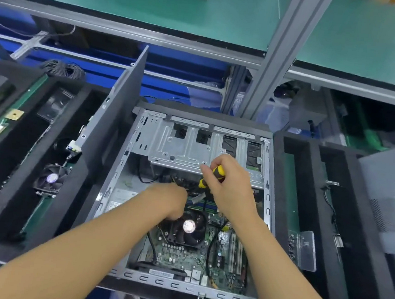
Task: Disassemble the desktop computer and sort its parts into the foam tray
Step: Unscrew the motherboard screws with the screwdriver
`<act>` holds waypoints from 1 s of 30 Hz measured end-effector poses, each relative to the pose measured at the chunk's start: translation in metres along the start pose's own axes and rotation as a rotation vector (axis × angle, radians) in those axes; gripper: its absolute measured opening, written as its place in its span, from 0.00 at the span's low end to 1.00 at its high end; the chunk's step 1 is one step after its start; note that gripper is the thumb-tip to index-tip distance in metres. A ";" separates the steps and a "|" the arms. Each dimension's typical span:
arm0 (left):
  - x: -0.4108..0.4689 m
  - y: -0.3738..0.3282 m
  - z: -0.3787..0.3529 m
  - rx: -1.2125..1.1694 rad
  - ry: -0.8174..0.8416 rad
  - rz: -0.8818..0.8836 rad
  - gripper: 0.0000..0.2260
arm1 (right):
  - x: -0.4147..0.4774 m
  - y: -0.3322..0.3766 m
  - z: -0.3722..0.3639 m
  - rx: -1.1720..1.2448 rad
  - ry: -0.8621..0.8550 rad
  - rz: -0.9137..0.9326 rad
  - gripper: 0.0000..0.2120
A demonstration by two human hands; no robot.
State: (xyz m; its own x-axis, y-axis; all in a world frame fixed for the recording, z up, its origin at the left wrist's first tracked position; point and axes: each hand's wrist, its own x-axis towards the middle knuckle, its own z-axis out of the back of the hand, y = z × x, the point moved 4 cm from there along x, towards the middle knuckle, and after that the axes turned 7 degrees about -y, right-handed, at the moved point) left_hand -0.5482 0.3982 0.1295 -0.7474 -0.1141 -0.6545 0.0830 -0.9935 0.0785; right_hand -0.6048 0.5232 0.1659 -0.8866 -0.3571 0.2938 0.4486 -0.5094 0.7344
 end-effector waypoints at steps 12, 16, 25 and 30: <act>0.038 0.076 -0.011 0.006 0.228 -0.109 0.17 | -0.011 0.015 -0.008 0.103 0.043 -0.015 0.11; 0.050 0.073 -0.020 -0.163 0.241 -0.135 0.16 | -0.011 0.012 -0.021 0.011 0.156 -0.017 0.09; 0.070 0.067 -0.033 -0.152 0.245 0.026 0.41 | -0.013 0.019 -0.044 -0.068 0.291 0.029 0.09; 0.069 0.063 -0.030 -0.094 0.277 -0.006 0.34 | -0.012 0.025 -0.054 -0.119 0.308 0.084 0.08</act>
State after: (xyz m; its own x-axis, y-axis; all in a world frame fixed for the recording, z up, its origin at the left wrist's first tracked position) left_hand -0.5749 0.3271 0.0671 -0.5410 -0.0927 -0.8359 0.1500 -0.9886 0.0125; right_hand -0.5764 0.4724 0.1475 -0.7783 -0.6124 0.1384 0.5449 -0.5495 0.6333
